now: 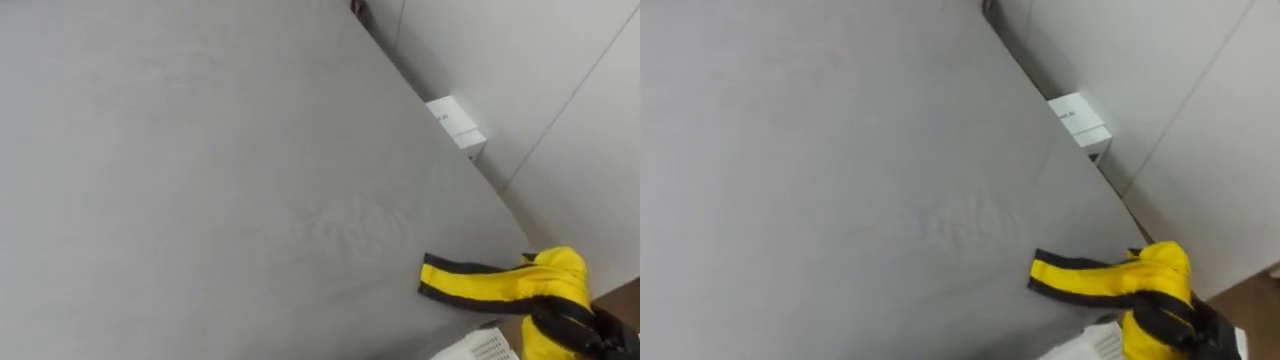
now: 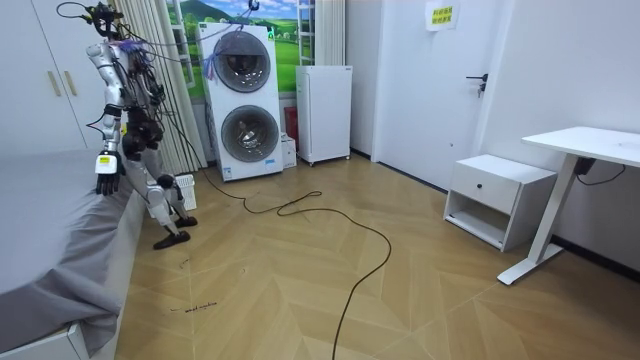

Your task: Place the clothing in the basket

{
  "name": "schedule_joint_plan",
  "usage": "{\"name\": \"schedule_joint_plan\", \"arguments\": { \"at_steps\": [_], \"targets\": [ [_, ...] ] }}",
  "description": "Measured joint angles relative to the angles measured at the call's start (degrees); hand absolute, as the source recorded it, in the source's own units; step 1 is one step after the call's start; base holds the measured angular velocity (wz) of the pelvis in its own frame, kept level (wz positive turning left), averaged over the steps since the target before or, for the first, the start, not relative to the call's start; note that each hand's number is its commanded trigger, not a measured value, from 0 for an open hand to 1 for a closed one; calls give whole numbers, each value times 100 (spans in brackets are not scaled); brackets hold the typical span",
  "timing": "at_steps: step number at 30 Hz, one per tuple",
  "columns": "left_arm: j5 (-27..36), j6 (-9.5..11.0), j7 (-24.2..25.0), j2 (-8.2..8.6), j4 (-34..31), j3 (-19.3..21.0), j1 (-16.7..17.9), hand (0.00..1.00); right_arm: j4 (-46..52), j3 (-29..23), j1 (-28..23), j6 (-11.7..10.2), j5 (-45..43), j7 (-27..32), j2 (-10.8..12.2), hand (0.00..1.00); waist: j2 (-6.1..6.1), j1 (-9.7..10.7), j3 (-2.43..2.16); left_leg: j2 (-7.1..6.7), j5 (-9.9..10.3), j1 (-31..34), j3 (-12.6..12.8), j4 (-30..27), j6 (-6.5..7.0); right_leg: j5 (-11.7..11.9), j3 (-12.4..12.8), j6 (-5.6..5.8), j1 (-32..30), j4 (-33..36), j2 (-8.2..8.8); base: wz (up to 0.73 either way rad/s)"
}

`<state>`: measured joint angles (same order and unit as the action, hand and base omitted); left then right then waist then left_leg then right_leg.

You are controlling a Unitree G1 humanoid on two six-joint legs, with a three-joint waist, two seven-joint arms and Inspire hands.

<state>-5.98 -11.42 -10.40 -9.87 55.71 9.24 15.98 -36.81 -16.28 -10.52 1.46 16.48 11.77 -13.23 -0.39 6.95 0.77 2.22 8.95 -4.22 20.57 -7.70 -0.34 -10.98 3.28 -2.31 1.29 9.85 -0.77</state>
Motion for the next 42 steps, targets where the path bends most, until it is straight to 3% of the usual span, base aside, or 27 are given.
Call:
{"name": "schedule_joint_plan", "arguments": {
  "at_steps": [5,11,13,17,22,27,28,29,30,42],
  "targets": [
    [0,-119,-1,0,9,-44,-1,0,-335,-124,123,2,114,15,1,100,115,91,0,20,0,131,88,-13,1,81,182,5,-261,112,-44,-22],
    [23,-153,104,-11,16,-260,-51,0,-547,-318,506,0,233,218,-69,100,435,351,8,72,35,653,167,-112,74,169,225,50,-881,313,-43,-12],
    [60,-153,107,-20,24,-407,-56,0,-521,-306,623,-6,368,264,-118,100,543,389,-9,73,26,862,288,-136,88,176,294,62,-1181,437,-48,-25],
    [72,-152,109,-24,217,-513,-236,0,-554,-308,860,-27,375,487,-305,100,702,383,11,17,10,1096,426,-162,115,193,412,72,-1572,646,-47,-21],
    [276,-63,110,-67,499,-838,-444,0,-1196,-326,1324,-244,354,699,-543,100,902,395,5,5,-2,1425,461,-199,135,187,478,81,-1955,731,-57,-8],
    [409,23,110,-66,726,-977,-628,0,-1403,-365,1462,-369,353,817,-549,100,1077,402,4,-2,-19,1683,531,-254,154,176,545,85,-2306,919,-56,-6],
    [427,23,109,-67,727,-1001,-660,0,-1523,-377,1556,-377,344,831,-554,91,1090,398,8,-19,-20,1752,554,-273,155,136,566,94,-2407,986,-49,-9],
    [426,23,109,-66,730,-1011,-675,0,-1589,-378,1610,-391,341,827,-555,36,1095,399,12,-27,-21,1776,570,-276,156,122,590,97,-2459,1031,-47,-15],
    [422,23,109,-65,734,-1022,-698,0,-1703,-380,1689,-392,339,826,-564,0,1100,395,15,-42,-25,1817,598,-280,162,116,606,99,-2558,1114,-41,-12],
    [424,70,114,-114,694,-1354,-787,0,-1960,-461,1869,-390,766,891,-676,0,1101,318,31,-107,-26,2061,596,-401,165,-38,614,126,-2908,1401,35,-1]
  ]
}}
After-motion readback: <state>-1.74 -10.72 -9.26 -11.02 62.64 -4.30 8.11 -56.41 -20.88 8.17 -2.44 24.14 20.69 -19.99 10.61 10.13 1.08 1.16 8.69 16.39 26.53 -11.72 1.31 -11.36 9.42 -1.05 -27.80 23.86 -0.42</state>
